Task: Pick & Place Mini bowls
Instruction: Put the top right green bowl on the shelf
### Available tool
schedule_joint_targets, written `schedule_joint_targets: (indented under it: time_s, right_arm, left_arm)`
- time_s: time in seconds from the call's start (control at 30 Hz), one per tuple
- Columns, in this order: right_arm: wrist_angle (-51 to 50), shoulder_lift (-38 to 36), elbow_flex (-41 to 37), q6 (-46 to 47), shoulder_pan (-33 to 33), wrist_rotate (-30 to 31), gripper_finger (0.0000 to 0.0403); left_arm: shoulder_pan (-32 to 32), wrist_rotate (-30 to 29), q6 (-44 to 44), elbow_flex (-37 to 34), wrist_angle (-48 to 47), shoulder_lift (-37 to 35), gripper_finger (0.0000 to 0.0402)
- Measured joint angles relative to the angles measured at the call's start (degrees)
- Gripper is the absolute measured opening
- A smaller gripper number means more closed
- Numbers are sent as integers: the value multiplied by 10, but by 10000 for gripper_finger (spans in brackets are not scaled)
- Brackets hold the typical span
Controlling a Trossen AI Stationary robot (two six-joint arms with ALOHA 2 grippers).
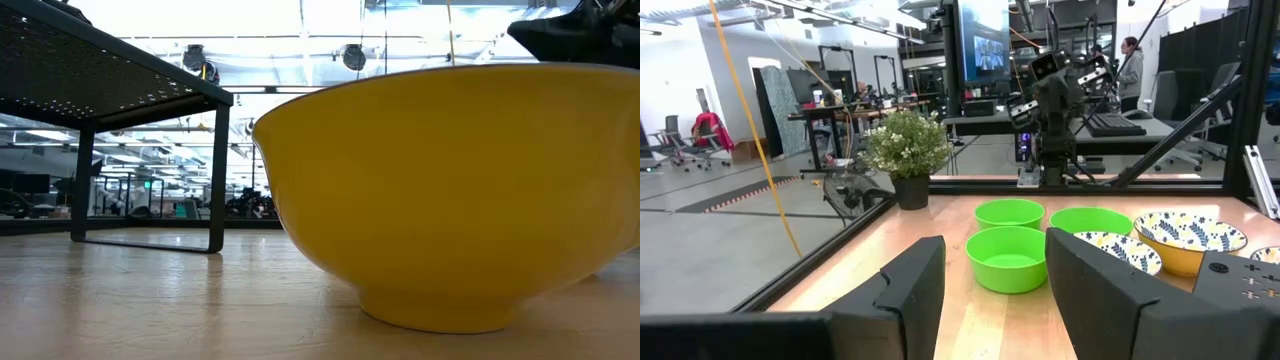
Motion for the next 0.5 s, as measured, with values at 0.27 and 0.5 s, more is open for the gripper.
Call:
schedule_joint_targets:
  time_s: [0.27, 0.5]
  right_arm:
    - [31, 0, 0, -1, 0, -1, 0]
    - [30, 0, 0, -23, 0, 96, 0]
  left_arm:
    - [0, 0, 0, 0, 0, 0, 177]
    - [0, 0, 0, 0, 0, 0, 177]
